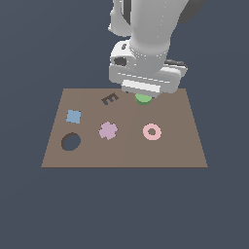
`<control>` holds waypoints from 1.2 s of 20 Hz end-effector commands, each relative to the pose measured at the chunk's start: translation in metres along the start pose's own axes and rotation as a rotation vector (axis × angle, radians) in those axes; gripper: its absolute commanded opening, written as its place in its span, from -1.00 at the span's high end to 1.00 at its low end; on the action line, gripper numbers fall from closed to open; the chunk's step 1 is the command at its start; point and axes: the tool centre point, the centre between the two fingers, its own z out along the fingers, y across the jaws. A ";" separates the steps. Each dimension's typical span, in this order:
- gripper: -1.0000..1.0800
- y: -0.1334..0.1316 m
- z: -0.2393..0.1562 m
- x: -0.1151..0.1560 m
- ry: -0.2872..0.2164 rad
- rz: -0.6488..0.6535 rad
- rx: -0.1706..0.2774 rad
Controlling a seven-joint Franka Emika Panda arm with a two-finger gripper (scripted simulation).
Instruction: Insert a designated object into the corresponding slot on a board.
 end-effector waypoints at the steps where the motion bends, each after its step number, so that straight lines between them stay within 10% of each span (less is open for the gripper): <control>1: -0.92 -0.004 0.010 -0.009 -0.002 0.030 0.002; 23: -0.92 -0.012 0.044 -0.020 -0.006 0.069 0.006; 24: 1.00 -0.012 0.044 -0.020 -0.006 0.069 0.006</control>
